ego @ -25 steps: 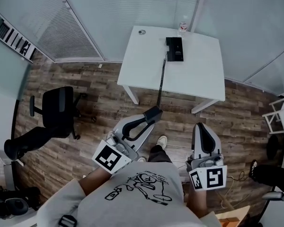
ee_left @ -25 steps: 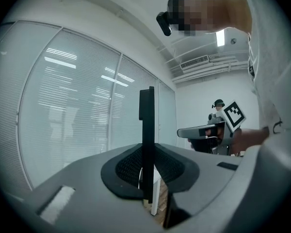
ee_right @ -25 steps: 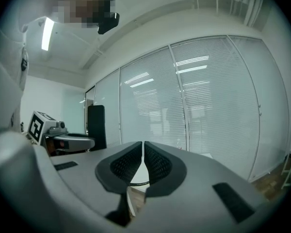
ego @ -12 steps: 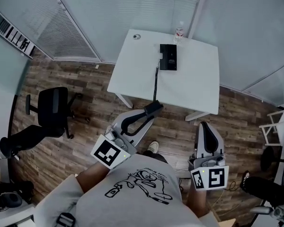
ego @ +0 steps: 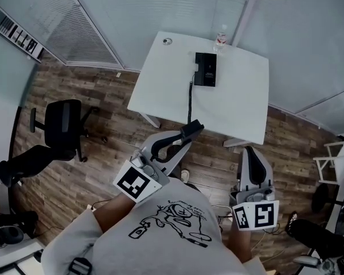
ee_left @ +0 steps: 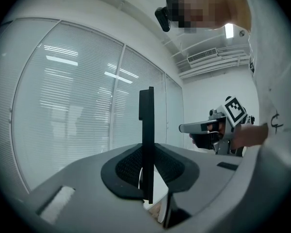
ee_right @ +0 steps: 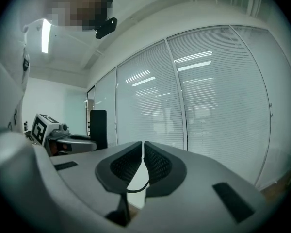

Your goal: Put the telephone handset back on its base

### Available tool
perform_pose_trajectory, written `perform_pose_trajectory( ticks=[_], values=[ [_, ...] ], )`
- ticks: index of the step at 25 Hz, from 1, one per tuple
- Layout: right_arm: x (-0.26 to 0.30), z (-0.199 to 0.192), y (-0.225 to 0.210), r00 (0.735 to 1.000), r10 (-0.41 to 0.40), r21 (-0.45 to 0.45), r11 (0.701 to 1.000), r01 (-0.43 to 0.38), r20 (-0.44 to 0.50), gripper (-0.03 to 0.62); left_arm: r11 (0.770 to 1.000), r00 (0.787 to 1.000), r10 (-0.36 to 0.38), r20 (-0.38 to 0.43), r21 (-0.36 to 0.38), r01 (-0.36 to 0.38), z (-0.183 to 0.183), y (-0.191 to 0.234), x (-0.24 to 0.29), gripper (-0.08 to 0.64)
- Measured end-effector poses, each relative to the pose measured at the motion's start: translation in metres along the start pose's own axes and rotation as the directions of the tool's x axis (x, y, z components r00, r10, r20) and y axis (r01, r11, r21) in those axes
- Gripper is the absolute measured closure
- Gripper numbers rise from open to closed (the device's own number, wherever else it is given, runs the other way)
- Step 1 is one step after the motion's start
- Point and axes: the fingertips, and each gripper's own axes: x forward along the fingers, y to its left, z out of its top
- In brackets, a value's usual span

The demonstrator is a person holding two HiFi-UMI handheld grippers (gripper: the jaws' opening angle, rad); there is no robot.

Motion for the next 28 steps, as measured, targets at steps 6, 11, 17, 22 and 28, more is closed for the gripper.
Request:
perform_pose_trajectory(
  ticks=[6, 11, 17, 22, 28],
  values=[
    [0.035, 0.006, -0.012, 1.000, 0.011, -0.034, 0.999, -0.011, -0.005, 0.580, 1.000, 1.000, 0.003, 0.029, -0.027, -0.002, 0.004, 0.028, 0.019, 0.492],
    [0.075, 0.014, -0.019, 1.000, 0.022, -0.055, 0.998, -0.023, -0.020, 0.580, 0.999, 0.999, -0.004, 0.032, -0.046, 0.005, 0.006, 0.062, 0.039, 0.492],
    [0.144, 0.012, -0.027, 0.997, 0.049, -0.059, 0.997, -0.052, -0.059, 0.580, 0.996, 0.999, 0.002, 0.038, -0.086, 0.002, 0.003, 0.117, 0.068, 0.492],
    [0.207, 0.021, -0.030, 0.995, 0.073, -0.087, 0.993, -0.079, -0.070, 0.580, 0.994, 1.000, -0.017, 0.007, -0.107, 0.018, -0.003, 0.167, 0.091, 0.492],
    [0.268, 0.023, -0.044, 0.995, 0.064, -0.096, 0.993, -0.072, -0.081, 0.580, 0.988, 0.998, -0.057, -0.004, -0.142, 0.055, -0.005, 0.220, 0.124, 0.492]
  ],
)
